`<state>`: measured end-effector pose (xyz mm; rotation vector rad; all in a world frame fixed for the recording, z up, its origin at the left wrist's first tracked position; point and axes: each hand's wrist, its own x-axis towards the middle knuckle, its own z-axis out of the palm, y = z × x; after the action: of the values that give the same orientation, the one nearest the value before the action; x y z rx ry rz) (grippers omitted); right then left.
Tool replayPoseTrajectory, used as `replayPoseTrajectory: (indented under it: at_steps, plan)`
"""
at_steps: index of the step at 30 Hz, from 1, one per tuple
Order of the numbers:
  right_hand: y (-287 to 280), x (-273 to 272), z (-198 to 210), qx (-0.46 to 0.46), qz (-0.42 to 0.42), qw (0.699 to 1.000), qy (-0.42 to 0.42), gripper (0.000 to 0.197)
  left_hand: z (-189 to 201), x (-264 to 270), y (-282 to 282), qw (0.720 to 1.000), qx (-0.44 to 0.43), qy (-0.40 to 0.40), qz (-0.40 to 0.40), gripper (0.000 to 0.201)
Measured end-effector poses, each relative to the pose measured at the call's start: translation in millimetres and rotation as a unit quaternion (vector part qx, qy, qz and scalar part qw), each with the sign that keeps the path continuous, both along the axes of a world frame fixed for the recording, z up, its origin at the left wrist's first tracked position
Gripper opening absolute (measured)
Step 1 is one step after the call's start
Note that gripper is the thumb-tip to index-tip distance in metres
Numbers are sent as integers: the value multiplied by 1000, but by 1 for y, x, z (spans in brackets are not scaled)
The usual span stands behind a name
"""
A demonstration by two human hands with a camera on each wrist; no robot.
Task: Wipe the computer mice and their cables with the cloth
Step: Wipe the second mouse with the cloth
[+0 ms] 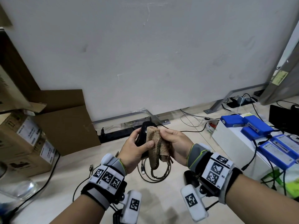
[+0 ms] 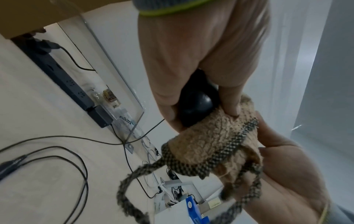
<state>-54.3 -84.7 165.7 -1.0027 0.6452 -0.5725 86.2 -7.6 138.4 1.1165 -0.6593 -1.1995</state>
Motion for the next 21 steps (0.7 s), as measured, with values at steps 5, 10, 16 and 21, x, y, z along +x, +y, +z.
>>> replayPoseTrajectory:
  at_steps: [5, 10, 16, 21]
  plan:
    - [-2, -2, 3, 12, 2, 1000, -13, 19, -3, 3, 0, 997, -13, 67, -21, 54]
    - [0, 3, 2, -65, -31, 996, 56, 15, -3, 4, -2, 995, -26, 97, 10, 47]
    - [9, 7, -8, -312, -40, 940, 131, 33, 1, -2, -9, 996, -15, 81, 34, 46]
    - [8, 9, -18, -401, -136, 890, 171, 25, 3, -5, -8, 998, -16, 63, 13, 46]
